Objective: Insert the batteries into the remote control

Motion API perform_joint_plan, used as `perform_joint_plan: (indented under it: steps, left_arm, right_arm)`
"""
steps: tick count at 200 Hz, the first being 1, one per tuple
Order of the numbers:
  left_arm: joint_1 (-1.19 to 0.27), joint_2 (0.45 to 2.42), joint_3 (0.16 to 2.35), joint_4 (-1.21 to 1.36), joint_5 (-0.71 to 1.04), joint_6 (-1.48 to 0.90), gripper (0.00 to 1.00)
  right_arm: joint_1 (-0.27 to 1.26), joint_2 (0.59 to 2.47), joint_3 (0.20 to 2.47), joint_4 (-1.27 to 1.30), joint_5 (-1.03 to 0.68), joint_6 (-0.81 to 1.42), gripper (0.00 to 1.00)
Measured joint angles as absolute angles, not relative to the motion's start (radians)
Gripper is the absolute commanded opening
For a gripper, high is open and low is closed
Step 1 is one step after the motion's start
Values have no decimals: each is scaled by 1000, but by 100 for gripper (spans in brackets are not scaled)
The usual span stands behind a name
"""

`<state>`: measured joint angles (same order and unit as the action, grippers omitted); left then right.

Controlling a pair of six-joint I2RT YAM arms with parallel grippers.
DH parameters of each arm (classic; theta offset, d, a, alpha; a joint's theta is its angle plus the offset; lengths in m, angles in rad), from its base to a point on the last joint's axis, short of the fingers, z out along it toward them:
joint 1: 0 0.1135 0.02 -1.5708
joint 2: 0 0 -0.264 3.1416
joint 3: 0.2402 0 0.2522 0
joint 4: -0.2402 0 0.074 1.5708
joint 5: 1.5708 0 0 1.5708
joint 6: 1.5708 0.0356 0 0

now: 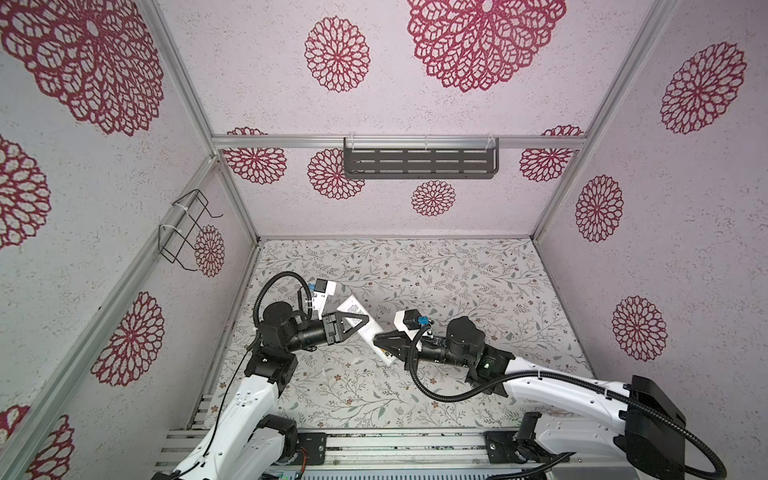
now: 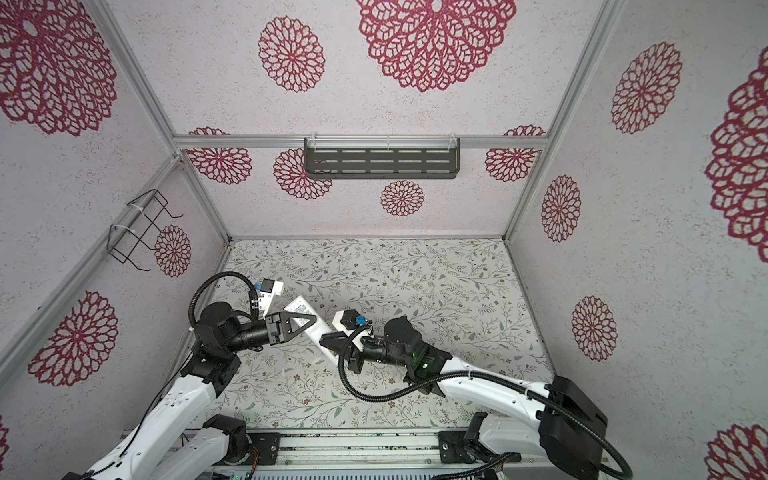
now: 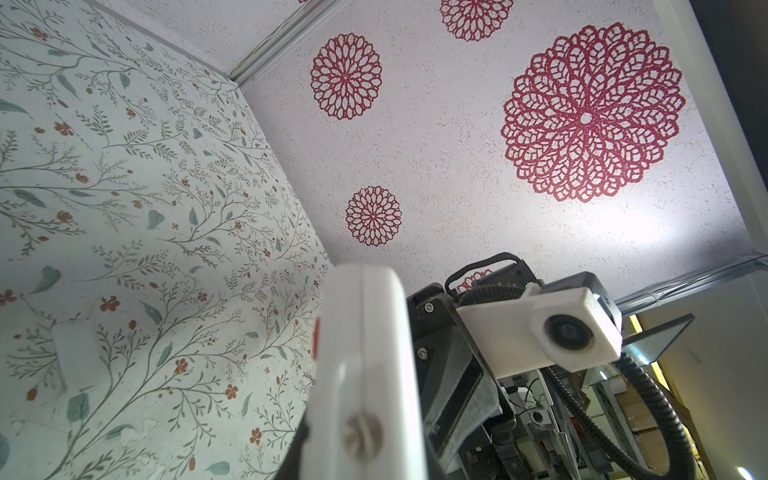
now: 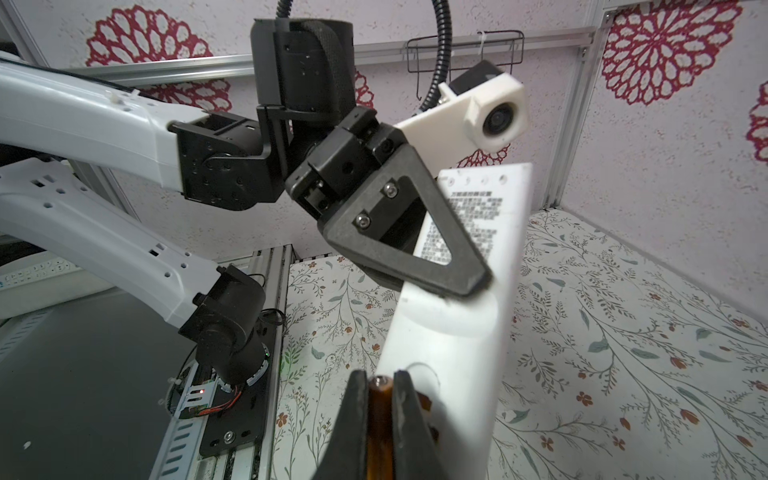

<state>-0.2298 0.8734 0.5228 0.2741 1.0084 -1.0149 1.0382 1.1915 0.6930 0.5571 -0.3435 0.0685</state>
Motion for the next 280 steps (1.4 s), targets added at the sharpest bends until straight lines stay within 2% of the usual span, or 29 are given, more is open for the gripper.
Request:
perform_joint_plan:
  steps: [113,280]
  left_arm:
    - [-208,884,494,319,1007,-1037,0]
    - [-191,891,475,328,985,-1041,0]
  right_arm:
    - [1068,1189,665,556,-251,59,9]
    - [1172,1227,748,402,43,-11,3]
